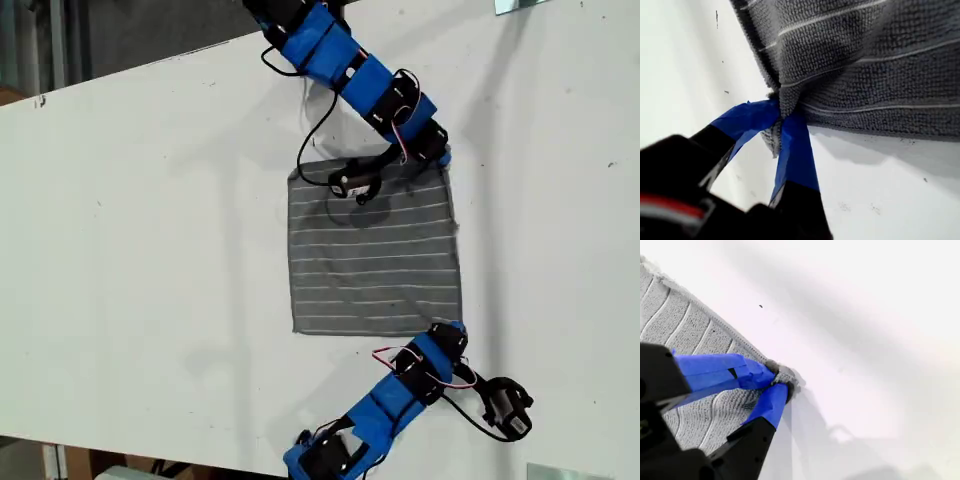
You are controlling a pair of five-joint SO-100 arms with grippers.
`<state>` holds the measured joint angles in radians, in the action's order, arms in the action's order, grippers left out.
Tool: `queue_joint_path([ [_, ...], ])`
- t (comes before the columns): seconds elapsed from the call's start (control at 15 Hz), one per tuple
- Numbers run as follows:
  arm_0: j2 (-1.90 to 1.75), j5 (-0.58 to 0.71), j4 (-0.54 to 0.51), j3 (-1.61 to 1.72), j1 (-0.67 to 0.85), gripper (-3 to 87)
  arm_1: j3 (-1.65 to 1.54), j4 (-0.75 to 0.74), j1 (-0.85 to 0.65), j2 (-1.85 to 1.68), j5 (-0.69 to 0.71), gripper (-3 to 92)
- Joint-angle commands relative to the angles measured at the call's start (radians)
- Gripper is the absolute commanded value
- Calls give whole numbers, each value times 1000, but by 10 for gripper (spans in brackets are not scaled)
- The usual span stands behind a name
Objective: Grasp corners of a square towel and fold twice.
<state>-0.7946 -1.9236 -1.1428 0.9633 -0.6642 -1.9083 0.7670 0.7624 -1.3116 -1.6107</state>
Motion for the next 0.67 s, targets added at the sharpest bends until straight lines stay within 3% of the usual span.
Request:
queue_joint_path([
  [0.0,-12,-31,-61,-6,14,-1,11,17,12,-11,6,-1],
  [0.13,-37,-61,-178,-41,14,-1,40,55,12,-8,6,-1],
  [0.27,-94,-74,-324,-100,23,-1,152,206,3,6,18,-1],
  [0.4,-147,-60,-387,-110,41,-1,321,397,-3,41,38,-1],
  [0.6,-183,-18,-425,-164,57,-1,411,515,-17,-14,31,-1],
])
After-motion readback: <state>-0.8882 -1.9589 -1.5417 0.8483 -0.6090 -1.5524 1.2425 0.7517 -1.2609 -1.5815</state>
